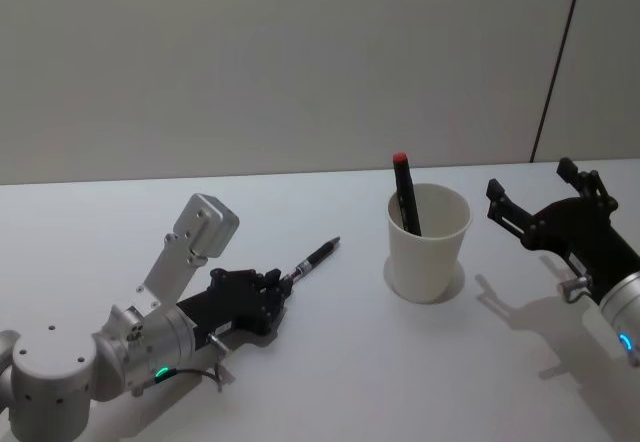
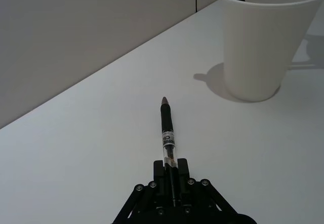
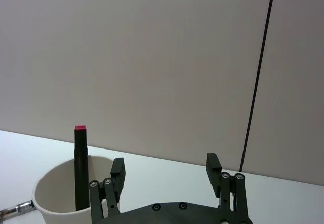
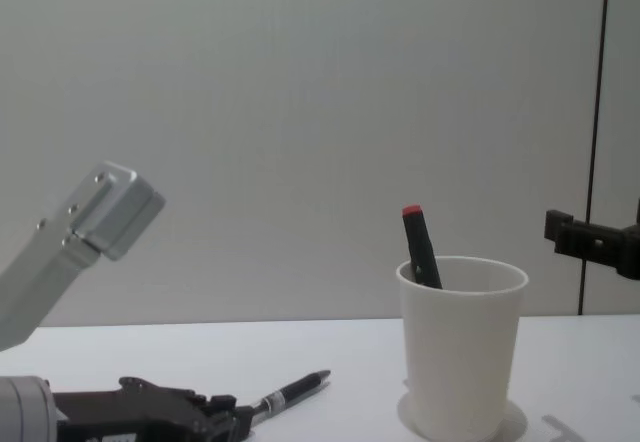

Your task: Place the pen into the pen holder.

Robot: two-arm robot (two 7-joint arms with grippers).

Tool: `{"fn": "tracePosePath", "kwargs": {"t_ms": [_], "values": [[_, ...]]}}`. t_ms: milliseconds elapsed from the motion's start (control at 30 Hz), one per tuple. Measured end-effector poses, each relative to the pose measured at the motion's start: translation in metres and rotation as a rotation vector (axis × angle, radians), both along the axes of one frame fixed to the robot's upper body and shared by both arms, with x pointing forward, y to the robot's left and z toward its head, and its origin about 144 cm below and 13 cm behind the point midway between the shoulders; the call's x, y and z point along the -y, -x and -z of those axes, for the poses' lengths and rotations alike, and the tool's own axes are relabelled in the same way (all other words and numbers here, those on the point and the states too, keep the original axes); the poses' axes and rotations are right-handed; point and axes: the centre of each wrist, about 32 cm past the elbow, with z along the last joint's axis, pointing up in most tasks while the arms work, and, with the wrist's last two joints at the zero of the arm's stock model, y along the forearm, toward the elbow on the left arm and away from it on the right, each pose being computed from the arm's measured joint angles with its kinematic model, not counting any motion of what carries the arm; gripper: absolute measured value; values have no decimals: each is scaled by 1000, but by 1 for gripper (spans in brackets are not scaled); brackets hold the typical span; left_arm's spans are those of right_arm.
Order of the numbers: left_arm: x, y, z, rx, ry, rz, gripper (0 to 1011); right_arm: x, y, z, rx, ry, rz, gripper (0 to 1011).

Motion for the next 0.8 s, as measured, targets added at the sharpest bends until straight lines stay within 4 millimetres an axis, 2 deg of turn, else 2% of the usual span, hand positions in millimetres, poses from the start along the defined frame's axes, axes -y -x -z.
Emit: {"fn": "tracePosePath", "kwargs": {"t_ms": [333, 800], "values": [[-1, 1, -1, 64, 74, -25, 155, 0, 0, 0, 0, 0, 0, 1001], [2, -2, -7, 248, 270, -71, 155, 0, 0, 0, 0, 0, 0, 1002]]}}
